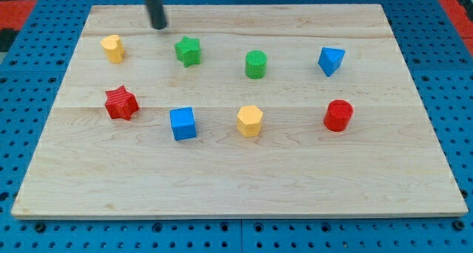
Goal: Move green circle towards the left
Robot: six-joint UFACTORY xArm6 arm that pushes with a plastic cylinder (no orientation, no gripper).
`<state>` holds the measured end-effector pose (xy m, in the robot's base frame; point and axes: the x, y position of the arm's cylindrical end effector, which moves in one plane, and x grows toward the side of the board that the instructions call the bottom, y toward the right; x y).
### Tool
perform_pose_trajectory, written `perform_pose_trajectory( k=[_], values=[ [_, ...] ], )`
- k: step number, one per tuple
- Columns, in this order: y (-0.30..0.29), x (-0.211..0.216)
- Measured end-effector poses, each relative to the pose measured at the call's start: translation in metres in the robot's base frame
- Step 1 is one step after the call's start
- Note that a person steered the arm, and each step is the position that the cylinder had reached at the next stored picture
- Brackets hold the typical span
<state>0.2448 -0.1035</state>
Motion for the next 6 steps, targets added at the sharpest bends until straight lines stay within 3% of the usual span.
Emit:
perform_pose_trajectory(
  k=[1, 3, 6],
  values=[
    [0.103, 0.005],
    [0.184, 0.075],
    [0.142, 0.145]
  ],
)
